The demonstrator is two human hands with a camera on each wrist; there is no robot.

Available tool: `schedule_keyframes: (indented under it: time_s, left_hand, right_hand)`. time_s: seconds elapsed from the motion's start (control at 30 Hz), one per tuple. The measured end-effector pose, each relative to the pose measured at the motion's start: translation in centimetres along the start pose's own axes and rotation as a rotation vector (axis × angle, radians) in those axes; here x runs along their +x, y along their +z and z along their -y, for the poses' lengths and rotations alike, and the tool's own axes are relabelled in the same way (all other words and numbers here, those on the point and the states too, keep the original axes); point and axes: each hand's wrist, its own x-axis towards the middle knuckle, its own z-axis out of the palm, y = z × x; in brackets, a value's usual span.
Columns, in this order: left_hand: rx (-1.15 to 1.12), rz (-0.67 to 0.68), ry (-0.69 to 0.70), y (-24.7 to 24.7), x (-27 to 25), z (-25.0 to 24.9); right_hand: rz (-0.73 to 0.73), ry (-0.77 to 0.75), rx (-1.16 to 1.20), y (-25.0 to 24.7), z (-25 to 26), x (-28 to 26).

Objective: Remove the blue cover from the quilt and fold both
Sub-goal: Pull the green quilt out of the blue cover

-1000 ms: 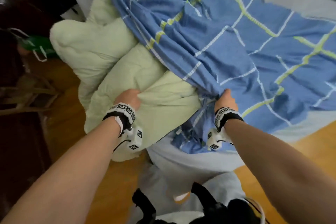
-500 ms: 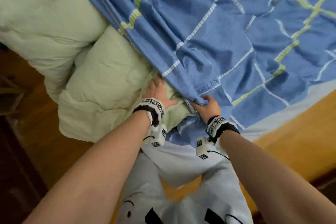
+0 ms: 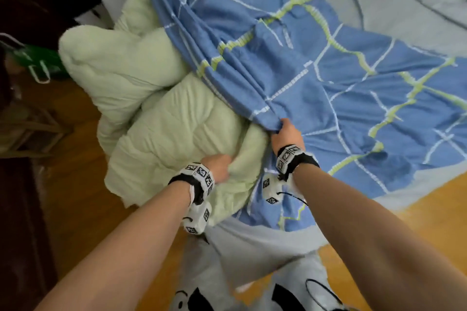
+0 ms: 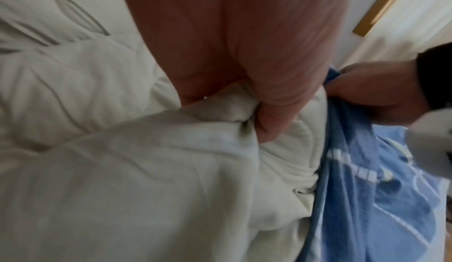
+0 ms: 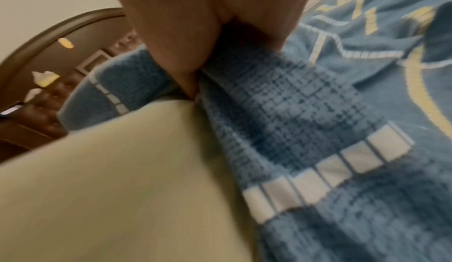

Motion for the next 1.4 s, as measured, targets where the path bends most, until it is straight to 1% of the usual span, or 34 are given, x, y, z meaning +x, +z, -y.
schedule_keyframes:
  time_s: [0.07, 0.13, 0.2, 0.23, 0.27, 0.3, 0.37, 0.4, 0.43, 0.5, 0.57, 0.63, 0.67, 0.73, 0.8, 0.9, 0.97, 1.03, 1.1, 1.17, 1.23, 1.27, 1.33, 1.4]
  left_hand:
    - [-0.035, 0.088, -0.010, 1.0, -1.2, 1.0]
    - [-0.050, 0.159, -0.011, 1.2, -1.2, 1.6]
    - [-0.129, 0.196, 0.015, 0.0, -0.7, 1.3]
    - [-0.194, 0.166, 0.015, -1.2, -0.3, 0.9]
    - [-0.258, 0.085, -0.007, -2.8, 0.4, 0.5]
    - [-0.287, -0.055, -0.038, -4.5, 1.1, 0.3]
    - [-0.223, -0.365, -0.104, -7.8, 3.1, 0.5]
    - [-0.185, -0.470, -0.129, -9.3, 4.1, 0.9]
    - [-0.169, -0.524, -0.153, -10.6, 5.1, 1.5]
    - [-0.155, -0.542, -0.195, -12.7, 7.2, 2.8]
    - [-0.155, -0.551, -0.224, -13.7, 10.0, 4.5]
    - [-0.186, -0.522, -0.243, -13.9, 12.9, 5.9]
    - [-0.200, -0.487, -0.240, -13.8, 14.4, 6.5]
    - [-0.218, -0.404, -0.193, -13.6, 16.8, 7.2]
    - [-0.195, -0.348, -0.111, -13.2, 18.5, 7.9]
    - [-0.116, -0.239, 0.000, -12.4, 18.4, 9.0]
    - [-0.069, -0.129, 0.042, -12.3, 17.3, 10.3]
    - [-0.048, -0.021, 0.005, -12.2, 15.4, 12.2]
    - [-0.035, 0.058, -0.072, -12.0, 12.7, 14.5]
    - [-0.003, 0.152, -0.199, -10.6, 9.4, 16.3]
    - [0.100, 0.195, -0.337, -8.9, 5.9, 16.6]
    - [0.149, 0.219, -0.358, -8.3, 4.8, 16.7]
    - [0.169, 0.278, -0.351, -7.3, 4.3, 16.1]
    - [0.117, 0.233, -0.356, -8.1, 4.1, 14.5]
  right_hand:
    - [-0.073, 0.135, 0.003, -2.2, -0.6, -0.3]
    - [-0.146, 0.235, -0.009, -3.8, -2.4, -0.9]
    - [-0.157, 0.281, -0.005, -4.3, -4.0, -1.6]
    - [-0.136, 0.278, 0.018, -4.3, -4.4, -1.7]
    - [-0.102, 0.262, 0.047, -4.0, -4.5, -1.5]
    - [-0.061, 0.226, 0.069, -3.7, -4.1, -1.3]
    - [-0.001, 0.093, 0.060, -2.7, -2.6, -0.1]
    - [0.012, 0.021, 0.049, -2.4, -1.3, 0.5]
    - [0.010, -0.046, 0.048, -2.1, 0.3, 1.2]
    - [-0.018, -0.157, 0.062, -1.6, 4.1, 2.9]
    - [-0.035, -0.220, 0.029, -0.4, 7.6, 4.9]
    - [-0.048, -0.245, -0.108, 1.3, 10.4, 6.9]
    - [-0.067, -0.247, -0.185, 2.3, 11.4, 8.1]
    - [-0.080, -0.214, -0.272, 4.1, 12.7, 10.1]
    - [-0.056, -0.132, -0.305, 5.6, 13.5, 11.6]
    - [-0.001, -0.038, -0.427, 6.3, 14.4, 12.6]
    - [0.010, 0.009, -0.473, 6.2, 15.0, 12.3]
    - [0.026, 0.069, -0.434, 5.7, 15.5, 11.3]
    - [-0.013, 0.104, -0.358, 4.5, 16.0, 10.2]
    - [-0.055, 0.133, -0.237, 1.8, 16.1, 9.4]
    - [-0.102, 0.166, -0.117, -1.6, 15.3, 9.7]
    - [-0.128, 0.183, -0.082, -3.0, 14.6, 9.9]
    - [-0.146, 0.193, -0.054, -5.0, 12.9, 9.9]
    - [-0.110, 0.152, -0.016, -5.6, 11.8, 8.7]
